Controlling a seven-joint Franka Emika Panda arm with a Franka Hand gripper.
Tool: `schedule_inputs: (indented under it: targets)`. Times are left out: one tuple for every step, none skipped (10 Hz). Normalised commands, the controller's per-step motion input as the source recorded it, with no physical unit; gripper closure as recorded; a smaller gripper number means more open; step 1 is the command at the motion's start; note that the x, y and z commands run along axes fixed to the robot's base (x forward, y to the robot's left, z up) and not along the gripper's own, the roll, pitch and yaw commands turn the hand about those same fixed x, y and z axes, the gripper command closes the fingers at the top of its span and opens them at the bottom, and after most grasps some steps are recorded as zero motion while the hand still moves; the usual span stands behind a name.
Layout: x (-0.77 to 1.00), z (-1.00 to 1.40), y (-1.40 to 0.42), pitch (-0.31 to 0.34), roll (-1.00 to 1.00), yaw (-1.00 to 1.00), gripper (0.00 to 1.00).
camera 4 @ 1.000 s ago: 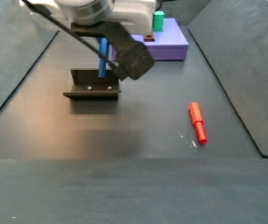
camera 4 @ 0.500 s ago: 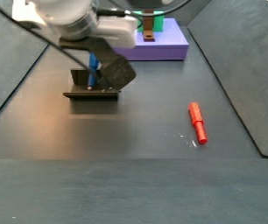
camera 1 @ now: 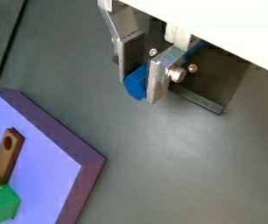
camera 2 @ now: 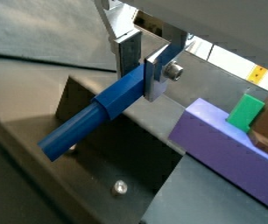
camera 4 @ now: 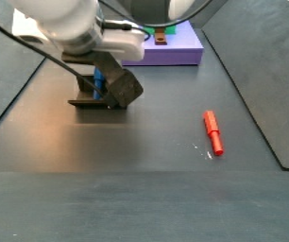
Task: Pick up the blue object. Move up. Place the blue object on the fixture. Regrasp the blue object. Move to above the board. Insert the blue object.
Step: Place the blue object on the fixture, then regrasp the blue object.
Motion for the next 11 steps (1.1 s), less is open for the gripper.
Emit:
schedule_inputs:
  targets:
    - [0.0, -0.33, 0.0, 0.0, -0.1, 0.0, 1.0]
    - [0.04, -0.25, 0.0, 0.009, -0.06, 0.0, 1.0]
    - [0.09, -0.18, 0.0, 0.037, -0.04, 0.13, 1.0]
    - [0.21, -0.17, 0.0, 0.083, 0.0, 0.31, 1.0]
    - [0.3, -0.19, 0.0, 0.1, 0.0, 0.43, 1.0]
    - [0.3, -0.19, 0.0, 0.126, 0.0, 0.41, 1.0]
    - [0.0, 0.0, 0.0, 0.0, 0.0, 0.0, 1.0]
    - [0.0, 0.0, 0.0, 0.0, 0.0, 0.0, 0.0]
    - [0.0, 0.81, -0.17, -0.209, 0.9, 0.04, 0.0]
    - [0.0, 0.49, -0.31, -0.263, 1.0, 0.16, 0.0]
    - [0.0, 0.5, -0.31, -0.254, 1.0, 0.19, 0.0]
